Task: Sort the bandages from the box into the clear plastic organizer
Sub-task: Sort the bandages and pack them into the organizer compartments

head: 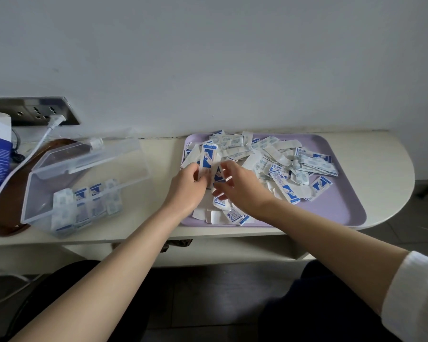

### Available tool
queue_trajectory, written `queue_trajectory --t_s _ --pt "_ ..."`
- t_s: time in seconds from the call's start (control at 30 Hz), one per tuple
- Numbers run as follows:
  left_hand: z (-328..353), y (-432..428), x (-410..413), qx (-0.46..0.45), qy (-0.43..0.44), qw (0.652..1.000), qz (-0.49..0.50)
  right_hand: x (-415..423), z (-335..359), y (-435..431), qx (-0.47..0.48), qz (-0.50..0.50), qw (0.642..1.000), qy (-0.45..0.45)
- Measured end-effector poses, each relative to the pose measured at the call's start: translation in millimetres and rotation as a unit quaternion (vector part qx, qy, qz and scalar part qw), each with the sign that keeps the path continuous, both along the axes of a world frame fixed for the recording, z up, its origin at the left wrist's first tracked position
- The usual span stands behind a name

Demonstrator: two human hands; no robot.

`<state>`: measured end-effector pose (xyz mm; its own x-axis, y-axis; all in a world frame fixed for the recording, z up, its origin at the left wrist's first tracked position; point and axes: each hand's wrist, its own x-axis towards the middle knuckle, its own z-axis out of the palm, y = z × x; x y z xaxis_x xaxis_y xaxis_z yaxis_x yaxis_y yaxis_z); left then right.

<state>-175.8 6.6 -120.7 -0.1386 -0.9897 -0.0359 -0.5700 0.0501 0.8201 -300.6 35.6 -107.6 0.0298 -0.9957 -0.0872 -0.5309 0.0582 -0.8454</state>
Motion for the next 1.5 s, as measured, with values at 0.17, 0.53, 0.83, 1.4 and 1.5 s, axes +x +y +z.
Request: queue_trajectory --t_s 0.17,0.53,0.83,1.4,1.5 --pt "-0.9 0.4 -4.6 0.053 0.057 0.997 0.007 0.4 -0.1 1.2 -0.029 -0.006 0.999 0.017" --pt "2.8 3.2 0.9 0.057 0.078 0.995 -0.001 -7.1 -6.8 -1.6 -0.050 0.015 0.993 0.109" --pt "-0.8 -0.9 13.0 0.089 -0.093 0.991 -0.032 -7.0 -8.3 -2.5 -0.055 0.011 0.991 0.123" --pt "-6.2 -8.0 8.1 0.051 -0.208 0.974 -0.078 -31.2 -24.3 -16.4 0.041 0.112 0.949 0.293" --pt "0.8 -11.6 17.1 0.046 -0.197 0.977 -0.068 -32.1 -23.4 -18.6 0.042 0.100 0.949 0.297"
